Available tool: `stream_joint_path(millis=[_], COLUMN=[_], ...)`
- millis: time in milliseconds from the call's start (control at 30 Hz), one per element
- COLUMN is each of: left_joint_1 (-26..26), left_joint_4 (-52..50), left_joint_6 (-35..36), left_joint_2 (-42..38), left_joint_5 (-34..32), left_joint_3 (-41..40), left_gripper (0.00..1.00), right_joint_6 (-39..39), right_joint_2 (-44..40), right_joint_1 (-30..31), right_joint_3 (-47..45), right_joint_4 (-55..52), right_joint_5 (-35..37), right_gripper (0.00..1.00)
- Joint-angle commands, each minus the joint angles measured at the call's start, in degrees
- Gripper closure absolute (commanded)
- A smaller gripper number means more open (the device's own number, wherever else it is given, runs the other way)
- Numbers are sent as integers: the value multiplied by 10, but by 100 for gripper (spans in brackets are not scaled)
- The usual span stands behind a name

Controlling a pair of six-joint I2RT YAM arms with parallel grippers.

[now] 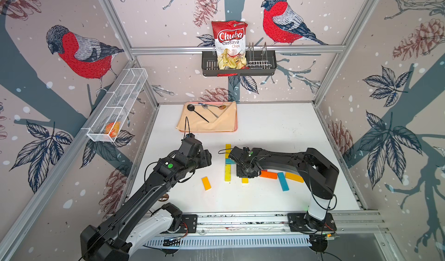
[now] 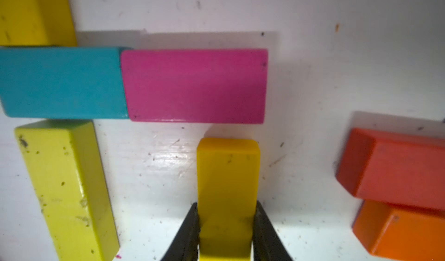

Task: Assemble the letter h with building blocks
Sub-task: Assemble the building block at the center of the board.

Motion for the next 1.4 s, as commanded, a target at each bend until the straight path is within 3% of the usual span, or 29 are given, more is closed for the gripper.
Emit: stream_joint_path(millis=[0,633,900,1367], left_joint_1=[2,5,5,6], left_joint_4=[6,8,8,7], left_joint_6=[6,4,3,3], left_joint_2=[-3,-7,-8,-8], left_joint_5=[1,-5,-5,-6], left_joint_3=[-4,-21,-24,-24], left_gripper=[30,30,30,30], right_joint_6=[-7,-1,1,5], right_joint_2=[7,20,20,23], right_joint_1=[-1,-2,3,2], right_joint_3=[7,6,11,18], right_joint_4=[-11,-13,-15,-23], right_joint_5=[8,24,29,36], right_gripper=[69,68,52,61])
